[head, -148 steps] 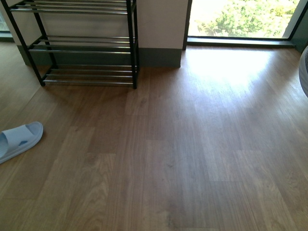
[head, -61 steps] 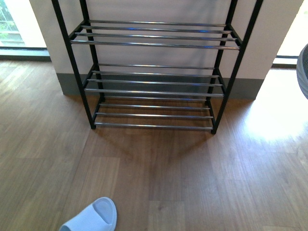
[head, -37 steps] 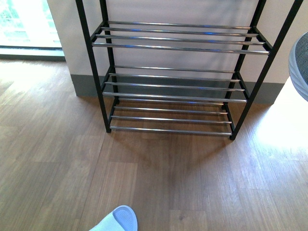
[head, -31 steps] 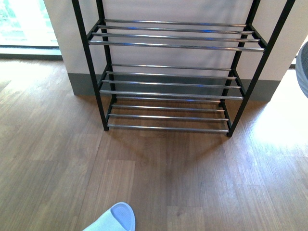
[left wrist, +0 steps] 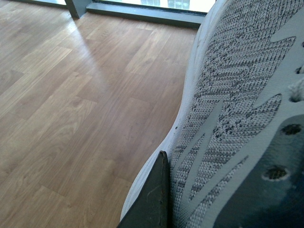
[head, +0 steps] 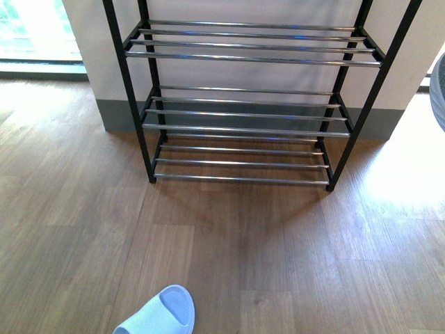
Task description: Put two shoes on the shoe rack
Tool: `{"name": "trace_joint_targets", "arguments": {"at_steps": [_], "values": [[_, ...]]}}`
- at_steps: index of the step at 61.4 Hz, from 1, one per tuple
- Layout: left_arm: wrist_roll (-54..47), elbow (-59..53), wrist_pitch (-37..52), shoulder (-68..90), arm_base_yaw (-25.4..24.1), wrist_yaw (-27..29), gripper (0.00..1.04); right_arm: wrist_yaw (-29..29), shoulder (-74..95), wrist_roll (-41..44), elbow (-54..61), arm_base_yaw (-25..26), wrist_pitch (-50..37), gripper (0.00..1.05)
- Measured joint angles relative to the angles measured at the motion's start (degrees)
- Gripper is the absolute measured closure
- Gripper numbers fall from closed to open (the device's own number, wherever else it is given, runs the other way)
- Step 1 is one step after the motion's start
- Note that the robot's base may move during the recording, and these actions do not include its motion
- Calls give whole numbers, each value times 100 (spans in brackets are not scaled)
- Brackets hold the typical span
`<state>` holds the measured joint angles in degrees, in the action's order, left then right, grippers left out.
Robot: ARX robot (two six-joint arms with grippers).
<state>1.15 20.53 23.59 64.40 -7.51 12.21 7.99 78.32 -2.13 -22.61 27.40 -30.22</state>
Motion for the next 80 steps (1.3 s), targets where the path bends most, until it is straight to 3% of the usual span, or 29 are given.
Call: {"name": "trace_joint_targets", "arguments": {"at_steps": [80], "values": [[0, 0, 0, 0, 0, 0, 103, 0, 0, 0, 0, 0, 0, 104]]}}
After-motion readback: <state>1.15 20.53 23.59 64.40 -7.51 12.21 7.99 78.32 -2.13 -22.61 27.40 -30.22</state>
